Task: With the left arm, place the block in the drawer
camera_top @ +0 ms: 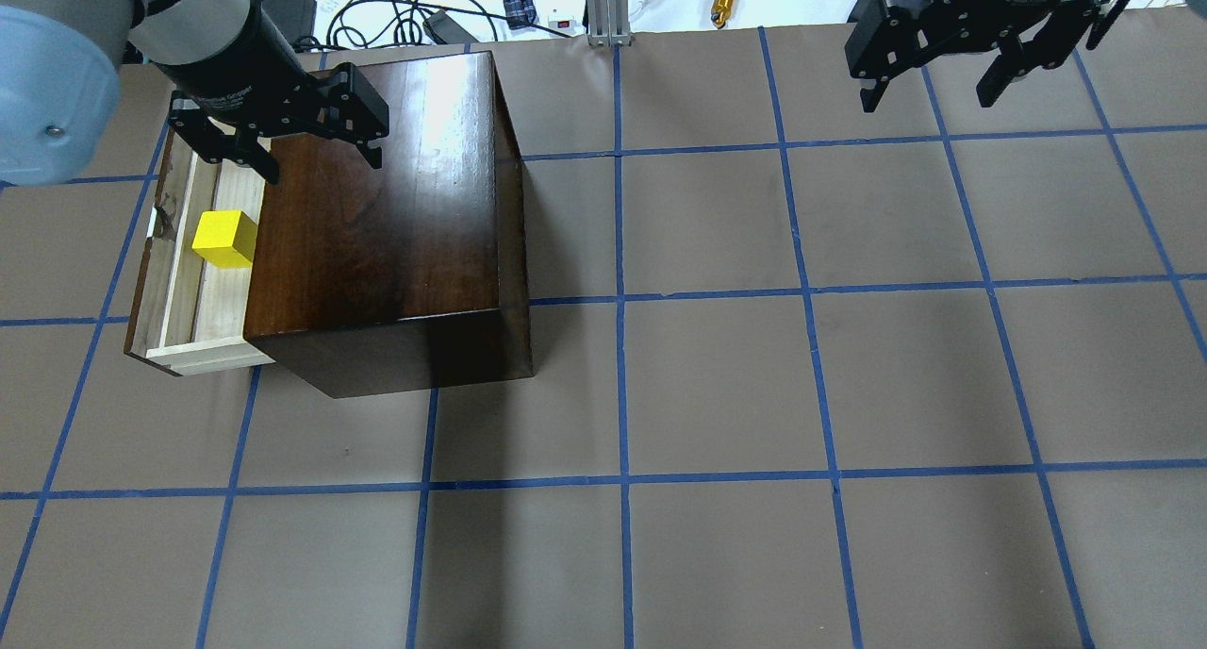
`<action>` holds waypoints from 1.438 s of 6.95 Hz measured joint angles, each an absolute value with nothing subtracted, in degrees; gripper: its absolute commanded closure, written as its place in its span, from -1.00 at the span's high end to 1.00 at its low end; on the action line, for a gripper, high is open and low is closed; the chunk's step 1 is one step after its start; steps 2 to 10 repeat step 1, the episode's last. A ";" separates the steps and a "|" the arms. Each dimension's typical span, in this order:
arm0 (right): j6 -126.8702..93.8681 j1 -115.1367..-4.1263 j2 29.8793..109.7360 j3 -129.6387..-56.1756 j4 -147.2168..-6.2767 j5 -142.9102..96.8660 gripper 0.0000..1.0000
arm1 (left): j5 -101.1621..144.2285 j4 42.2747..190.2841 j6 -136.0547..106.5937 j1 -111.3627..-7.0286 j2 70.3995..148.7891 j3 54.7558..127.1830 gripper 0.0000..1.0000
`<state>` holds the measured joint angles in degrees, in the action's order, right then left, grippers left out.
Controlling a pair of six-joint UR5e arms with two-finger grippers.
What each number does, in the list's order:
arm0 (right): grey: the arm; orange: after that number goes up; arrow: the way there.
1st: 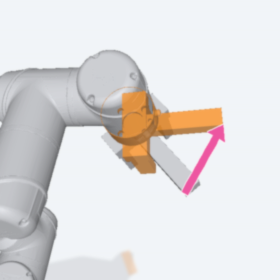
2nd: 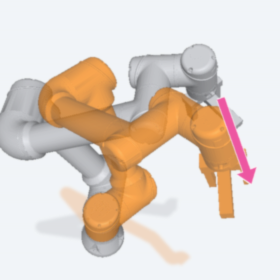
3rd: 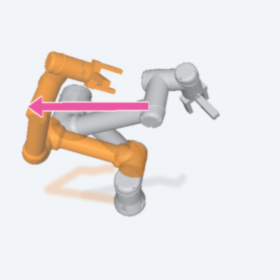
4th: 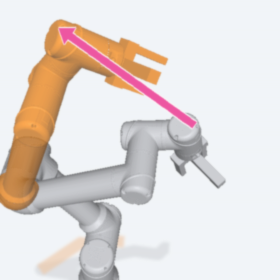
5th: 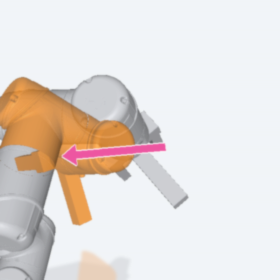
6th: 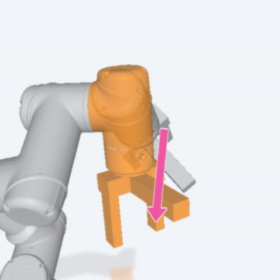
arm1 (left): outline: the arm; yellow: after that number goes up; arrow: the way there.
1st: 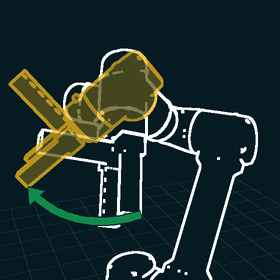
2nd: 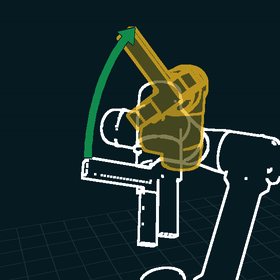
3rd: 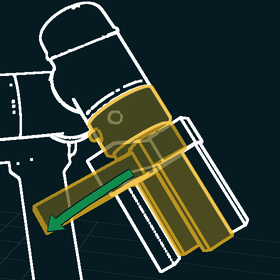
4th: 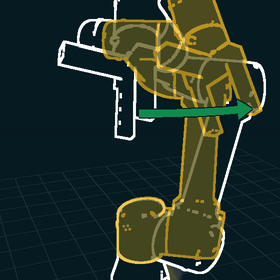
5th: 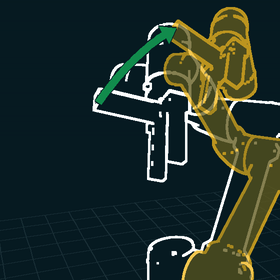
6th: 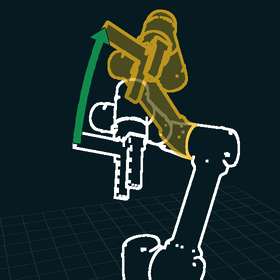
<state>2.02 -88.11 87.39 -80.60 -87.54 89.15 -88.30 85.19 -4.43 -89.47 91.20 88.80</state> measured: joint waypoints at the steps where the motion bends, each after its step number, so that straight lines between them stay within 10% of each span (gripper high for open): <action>1: 2.02 -88.09 87.40 -80.60 -87.54 89.15 1.00 | -88.32 85.99 -4.46 -90.02 91.21 88.57 1.00; 10: 2.02 -88.09 87.40 -80.60 -87.54 89.15 1.00 | -88.32 85.99 -4.46 -90.02 91.21 88.57 1.00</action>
